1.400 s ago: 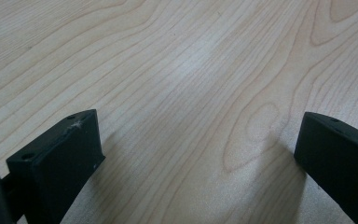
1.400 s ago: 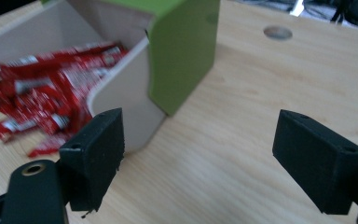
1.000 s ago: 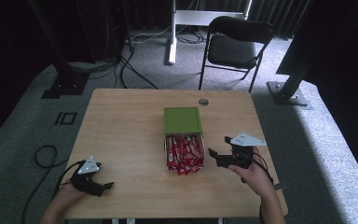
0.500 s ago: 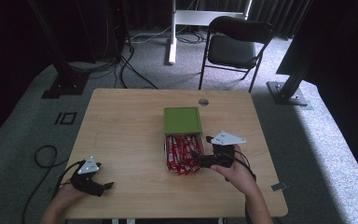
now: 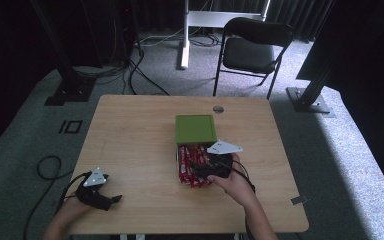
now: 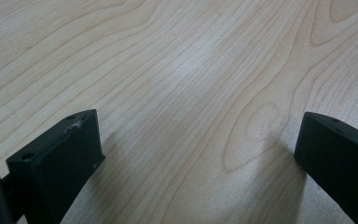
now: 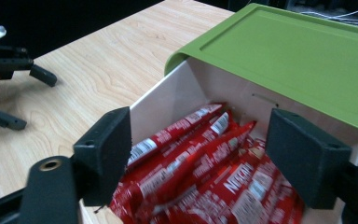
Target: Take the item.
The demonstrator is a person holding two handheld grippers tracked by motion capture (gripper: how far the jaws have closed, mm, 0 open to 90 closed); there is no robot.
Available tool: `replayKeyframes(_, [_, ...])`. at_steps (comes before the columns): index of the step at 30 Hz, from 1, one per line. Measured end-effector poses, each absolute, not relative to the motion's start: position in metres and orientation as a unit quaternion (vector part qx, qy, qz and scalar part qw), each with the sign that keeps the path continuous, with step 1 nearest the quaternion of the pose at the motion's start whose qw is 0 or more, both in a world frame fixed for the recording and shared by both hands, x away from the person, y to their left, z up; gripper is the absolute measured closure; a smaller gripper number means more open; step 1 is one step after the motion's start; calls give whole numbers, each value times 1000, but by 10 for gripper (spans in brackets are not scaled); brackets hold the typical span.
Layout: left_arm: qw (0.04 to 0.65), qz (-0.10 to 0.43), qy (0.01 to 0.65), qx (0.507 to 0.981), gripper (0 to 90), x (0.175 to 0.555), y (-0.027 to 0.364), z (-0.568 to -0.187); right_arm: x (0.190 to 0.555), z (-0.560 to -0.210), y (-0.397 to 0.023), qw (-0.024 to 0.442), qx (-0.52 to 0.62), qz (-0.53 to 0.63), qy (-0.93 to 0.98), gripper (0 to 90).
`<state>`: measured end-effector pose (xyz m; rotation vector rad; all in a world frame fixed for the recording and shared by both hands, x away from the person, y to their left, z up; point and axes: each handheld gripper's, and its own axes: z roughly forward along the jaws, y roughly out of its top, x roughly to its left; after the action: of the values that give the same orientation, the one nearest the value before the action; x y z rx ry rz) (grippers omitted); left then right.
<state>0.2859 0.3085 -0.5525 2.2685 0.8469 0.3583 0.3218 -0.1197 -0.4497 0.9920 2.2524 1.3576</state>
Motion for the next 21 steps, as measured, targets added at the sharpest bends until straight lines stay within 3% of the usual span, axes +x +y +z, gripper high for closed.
replayKeyframes(9, [341, 137, 327, 871, 15, 286, 308, -553, 327, -462, -104, 184, 370, 435, 800, 382])
replayKeyframes(13, [340, 137, 326, 872, 15, 286, 309, -552, 331, -468, -102, 174, 386, 425, 800, 518])
replayKeyframes(21, [340, 137, 326, 872, 15, 286, 308, -552, 333, -478, -95, 174, 426, 413, 786, 602])
